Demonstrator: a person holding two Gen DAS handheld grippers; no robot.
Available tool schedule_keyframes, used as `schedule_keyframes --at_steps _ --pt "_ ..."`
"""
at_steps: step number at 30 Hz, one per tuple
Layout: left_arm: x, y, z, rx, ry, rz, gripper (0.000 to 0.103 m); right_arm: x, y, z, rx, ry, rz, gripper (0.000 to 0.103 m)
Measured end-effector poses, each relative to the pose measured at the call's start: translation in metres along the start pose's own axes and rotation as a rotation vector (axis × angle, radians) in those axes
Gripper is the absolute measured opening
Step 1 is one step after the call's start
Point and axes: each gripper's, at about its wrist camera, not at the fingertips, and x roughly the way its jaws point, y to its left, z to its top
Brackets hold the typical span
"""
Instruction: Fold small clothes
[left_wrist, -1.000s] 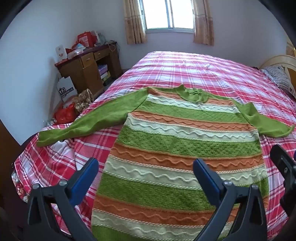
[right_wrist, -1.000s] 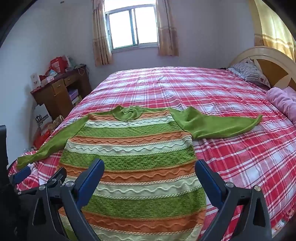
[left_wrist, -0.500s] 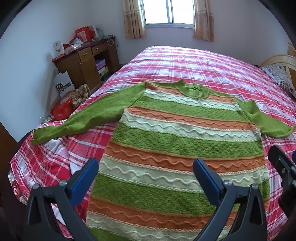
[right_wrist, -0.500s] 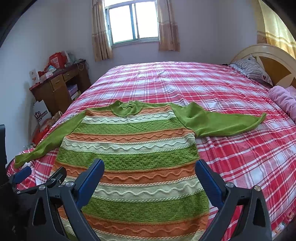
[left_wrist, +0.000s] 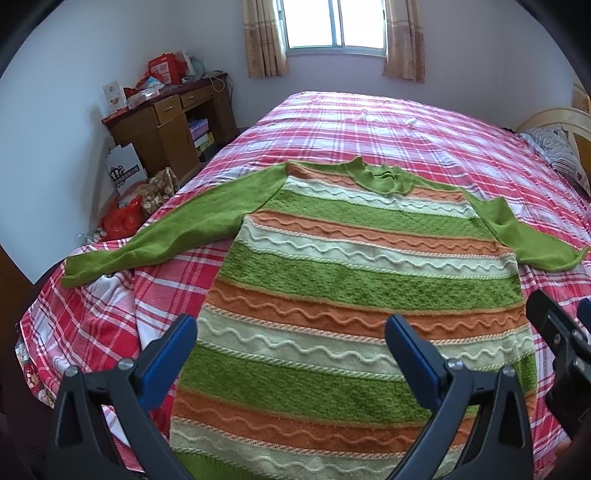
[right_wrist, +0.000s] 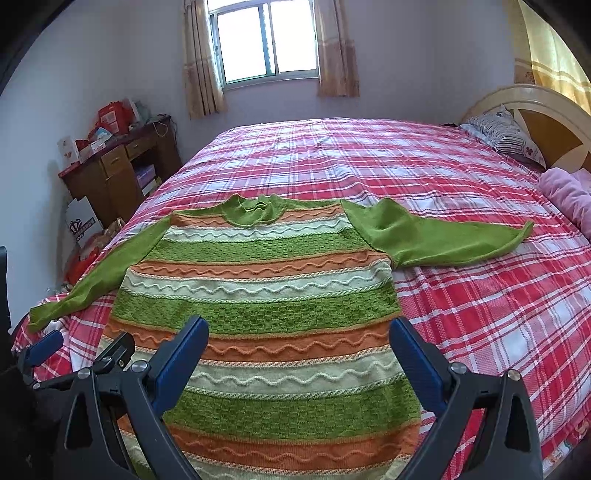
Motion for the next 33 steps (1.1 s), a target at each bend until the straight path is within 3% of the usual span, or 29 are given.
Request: schedule_keyframes --at_steps 19,33 --pt "-0.012 0.007 -0.001 -0.013 -0.025 -0.013 0.103 -0.007 0.002 -0.001 -0.010 0.005 -0.007 0.099" --pt "0.005 -0.004 0.011 0.001 -0.008 -0.002 0.103 0.012 -0.005 0.021 -0.008 -0.008 -0.015 0.099"
